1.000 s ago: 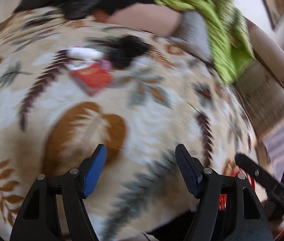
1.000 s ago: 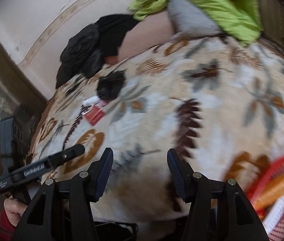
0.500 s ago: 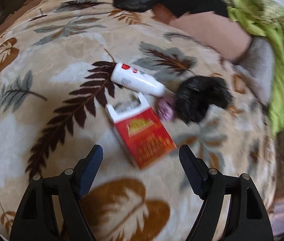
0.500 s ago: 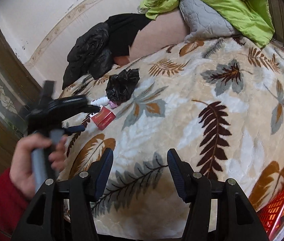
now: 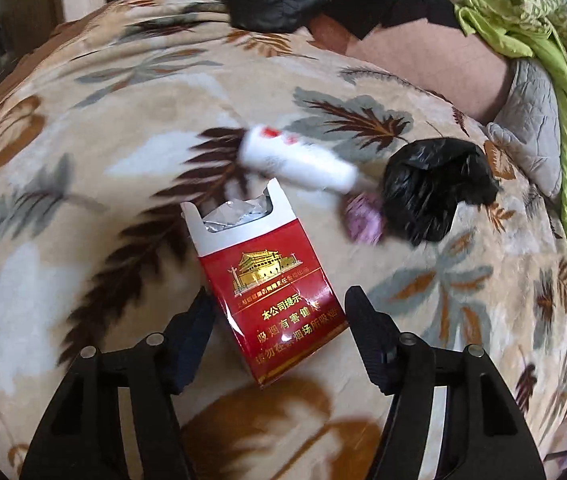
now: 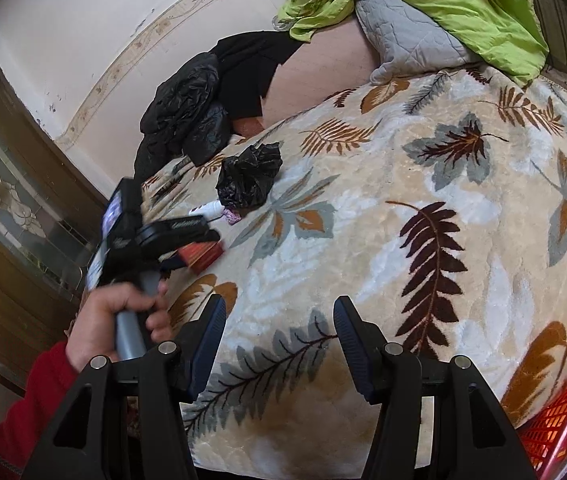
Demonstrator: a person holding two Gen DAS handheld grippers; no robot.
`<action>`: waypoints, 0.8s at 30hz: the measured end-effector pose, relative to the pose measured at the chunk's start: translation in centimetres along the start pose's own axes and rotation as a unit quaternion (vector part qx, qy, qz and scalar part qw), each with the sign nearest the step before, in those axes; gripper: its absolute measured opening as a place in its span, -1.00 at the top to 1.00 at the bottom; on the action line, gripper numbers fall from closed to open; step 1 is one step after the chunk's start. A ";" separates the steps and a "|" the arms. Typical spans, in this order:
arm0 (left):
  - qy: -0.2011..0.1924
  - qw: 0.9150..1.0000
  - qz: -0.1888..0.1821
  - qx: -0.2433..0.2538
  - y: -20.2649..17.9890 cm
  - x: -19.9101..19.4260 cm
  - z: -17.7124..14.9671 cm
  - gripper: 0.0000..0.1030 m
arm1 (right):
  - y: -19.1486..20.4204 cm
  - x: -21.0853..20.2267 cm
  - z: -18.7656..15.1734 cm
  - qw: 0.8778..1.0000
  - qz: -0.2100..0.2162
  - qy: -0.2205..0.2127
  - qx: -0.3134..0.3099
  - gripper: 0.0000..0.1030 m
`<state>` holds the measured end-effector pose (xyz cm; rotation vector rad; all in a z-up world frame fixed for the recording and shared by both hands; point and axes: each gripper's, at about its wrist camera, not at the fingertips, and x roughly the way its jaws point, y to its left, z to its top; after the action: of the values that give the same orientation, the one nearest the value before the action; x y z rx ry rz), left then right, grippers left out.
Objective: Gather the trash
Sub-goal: 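Grasp the black plastic bag with the right tool while the left tool grasps the red cigarette pack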
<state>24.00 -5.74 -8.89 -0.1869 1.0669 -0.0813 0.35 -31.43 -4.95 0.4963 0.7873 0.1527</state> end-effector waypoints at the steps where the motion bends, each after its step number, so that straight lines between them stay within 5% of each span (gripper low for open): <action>1: -0.005 1.000 0.001 0.004 0.8 -1.0 -1.0 -0.25 | 0.1 0.1 -0.1 1.000 -0.001 0.003 -0.002 -0.17; 10: -0.056 0.998 -0.003 0.032 3.3 -4.3 -4.8 -0.23 | 1.7 5.8 4.2 0.997 0.040 0.061 0.023 -0.38; 12: -0.061 0.997 -0.005 0.038 3.4 -4.4 -4.8 -0.23 | 2.4 7.4 6.5 0.998 0.034 0.046 0.027 -0.59; 21: -0.067 0.996 -0.014 0.050 3.6 -4.0 -4.0 -0.18 | 2.9 18.3 15.1 0.994 0.006 0.046 0.098 -0.63; 24: -0.066 0.996 -0.016 0.050 4.0 -3.8 -3.6 0.01 | 3.1 22.4 16.3 0.993 -0.008 0.065 0.101 -0.63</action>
<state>18.92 -1.62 -8.07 -0.1185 0.9251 -0.1489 27.87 -27.73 -8.04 0.6773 0.9384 0.0913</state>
